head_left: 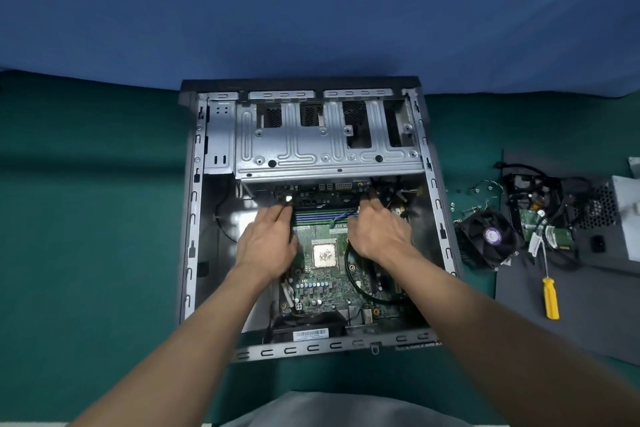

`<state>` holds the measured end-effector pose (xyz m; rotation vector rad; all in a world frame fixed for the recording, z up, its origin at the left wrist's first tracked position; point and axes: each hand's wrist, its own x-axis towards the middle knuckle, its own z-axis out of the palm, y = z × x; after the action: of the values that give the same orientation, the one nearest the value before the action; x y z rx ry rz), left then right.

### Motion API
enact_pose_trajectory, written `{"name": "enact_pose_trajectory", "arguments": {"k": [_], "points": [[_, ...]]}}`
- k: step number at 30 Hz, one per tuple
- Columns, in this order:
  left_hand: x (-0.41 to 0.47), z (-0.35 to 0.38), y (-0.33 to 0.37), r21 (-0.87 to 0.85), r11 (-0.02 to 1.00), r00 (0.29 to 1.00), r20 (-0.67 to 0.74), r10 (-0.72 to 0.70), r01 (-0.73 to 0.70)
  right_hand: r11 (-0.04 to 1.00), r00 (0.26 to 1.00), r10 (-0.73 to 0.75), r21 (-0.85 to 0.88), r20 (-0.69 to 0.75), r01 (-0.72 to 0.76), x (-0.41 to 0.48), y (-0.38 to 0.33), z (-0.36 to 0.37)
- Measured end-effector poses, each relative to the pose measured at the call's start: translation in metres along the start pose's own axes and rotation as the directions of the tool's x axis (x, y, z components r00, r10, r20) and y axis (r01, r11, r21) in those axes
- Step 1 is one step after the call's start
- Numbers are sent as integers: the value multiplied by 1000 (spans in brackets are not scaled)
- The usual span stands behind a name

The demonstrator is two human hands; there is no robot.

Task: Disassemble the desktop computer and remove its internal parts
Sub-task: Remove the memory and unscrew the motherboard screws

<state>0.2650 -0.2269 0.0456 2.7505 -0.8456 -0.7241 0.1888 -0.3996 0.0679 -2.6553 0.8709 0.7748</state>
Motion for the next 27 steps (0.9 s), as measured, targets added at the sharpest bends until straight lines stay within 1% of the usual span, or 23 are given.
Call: {"name": "enact_pose_trajectory", "arguments": {"k": [3,6,8,10,12,14,16,18,21,23,25,27], "points": [[14,-7,2,82,996,998,-51,35,-31,999,999,24,-28,40,-23,6,3,-3],[27,-15,6,155,988,999,-32,28,-22,1000,997,-28,-2,-67,27,2,9,-3],[35,-18,8,194,981,1000,-9,24,-21,998,994,-60,2,-94,60,-1,10,-3],[38,-17,9,195,981,1000,3,7,-7,997,990,-71,0,-119,72,-2,7,-2],[39,-16,9,196,981,1000,-7,-4,6,998,985,-48,39,-164,56,-1,5,-3],[38,-14,9,208,978,1000,-23,-2,7,999,985,19,47,-173,-11,2,7,-3],[36,-13,8,220,976,999,-33,-1,8,997,985,71,-1,-160,-72,6,10,-1],[36,-12,8,234,972,999,-54,7,5,995,980,89,-22,-178,-95,8,11,3],[39,-15,10,262,965,998,-63,22,-4,998,966,50,48,-253,-39,12,11,5],[42,-17,11,278,960,998,-51,38,-22,996,964,58,81,-260,-38,15,12,4],[44,-20,13,281,959,998,-34,58,-47,997,967,57,69,-250,-41,16,11,4],[45,-22,14,294,953,996,-26,85,-73,1000,976,25,14,-218,-22,15,10,5]]}}
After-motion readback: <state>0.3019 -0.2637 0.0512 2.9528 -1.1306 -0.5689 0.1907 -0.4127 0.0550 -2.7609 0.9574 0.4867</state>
